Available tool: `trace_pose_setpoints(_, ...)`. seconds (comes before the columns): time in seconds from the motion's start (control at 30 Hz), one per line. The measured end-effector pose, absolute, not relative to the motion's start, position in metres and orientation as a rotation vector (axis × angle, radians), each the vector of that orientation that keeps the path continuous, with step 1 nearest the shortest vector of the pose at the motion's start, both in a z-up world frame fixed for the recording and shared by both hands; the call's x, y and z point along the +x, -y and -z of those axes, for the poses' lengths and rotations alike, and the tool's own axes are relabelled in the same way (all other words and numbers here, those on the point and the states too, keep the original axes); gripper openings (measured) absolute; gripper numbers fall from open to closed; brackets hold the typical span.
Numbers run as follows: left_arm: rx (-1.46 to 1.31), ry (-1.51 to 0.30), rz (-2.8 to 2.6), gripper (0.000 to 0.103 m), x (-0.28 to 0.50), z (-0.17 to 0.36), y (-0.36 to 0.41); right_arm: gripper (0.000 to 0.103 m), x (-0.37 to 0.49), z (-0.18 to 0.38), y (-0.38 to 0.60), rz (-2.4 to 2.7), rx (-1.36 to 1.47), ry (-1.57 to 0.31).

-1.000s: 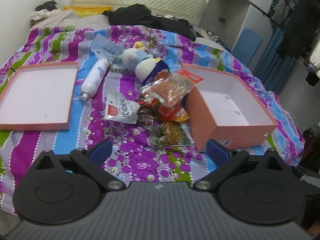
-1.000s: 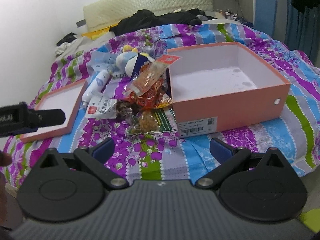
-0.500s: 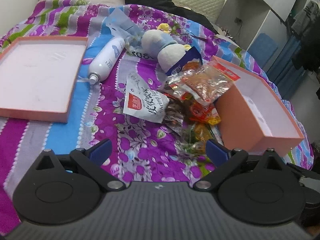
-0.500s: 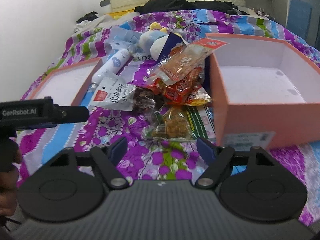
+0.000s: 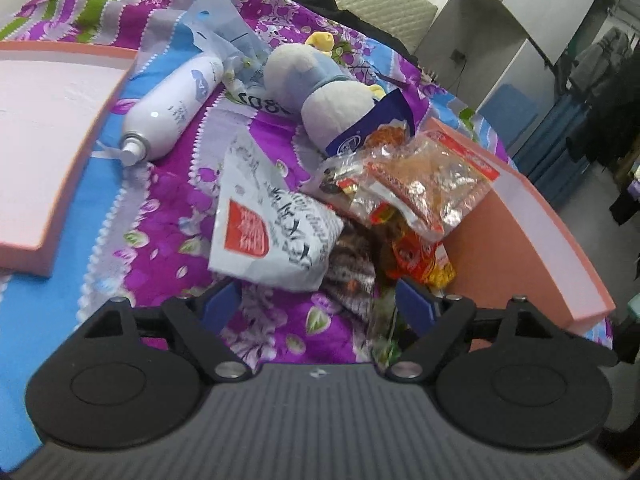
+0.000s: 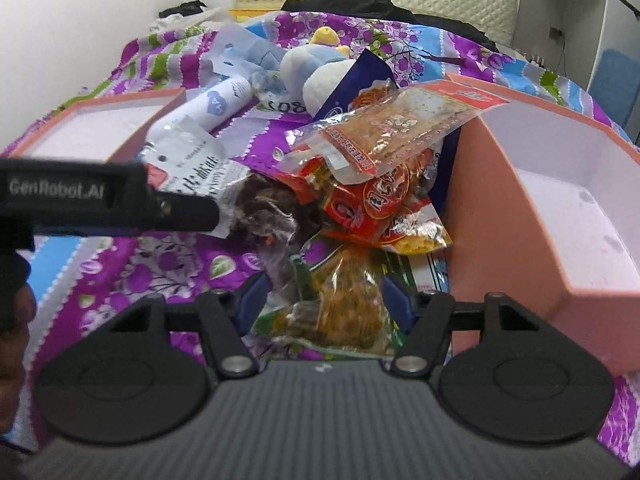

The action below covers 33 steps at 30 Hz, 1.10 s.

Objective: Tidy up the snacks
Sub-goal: 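Lower the left and right grippers onto small snack packets in the pile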

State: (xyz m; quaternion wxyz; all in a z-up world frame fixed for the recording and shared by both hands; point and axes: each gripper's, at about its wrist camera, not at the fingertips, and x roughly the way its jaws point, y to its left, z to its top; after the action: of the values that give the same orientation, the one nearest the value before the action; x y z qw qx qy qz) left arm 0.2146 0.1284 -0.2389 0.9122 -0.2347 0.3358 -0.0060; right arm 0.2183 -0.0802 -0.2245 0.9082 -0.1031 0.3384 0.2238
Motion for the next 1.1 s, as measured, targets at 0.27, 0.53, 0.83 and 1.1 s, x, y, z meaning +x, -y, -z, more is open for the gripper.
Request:
trace_pose_setpoints(0.27,-0.537,-0.665,0.016,0.079,0.243,0.259,-0.134,0.067,0.231,0.245,0.068,-0.434,-0.321,-0.678)
trace_pose_setpoints(0.53,-0.580,-0.658,0.003,0.072,0.266,0.276,-0.132,0.068,0.247,0.254,0.076,-0.453,-0.220,-0.758)
trace_pose_setpoints(0.83,-0.553,-0.618,0.001,0.042,0.266,0.270,-0.127,0.054,0.245,0.248,0.076,-0.513,-0.248,-0.763)
trace_pose_setpoints(1.1,-0.515,-0.623,-0.013,0.041,0.240,0.246,-0.128,0.049,0.230,0.234,0.086,-0.535,-0.210,-0.777)
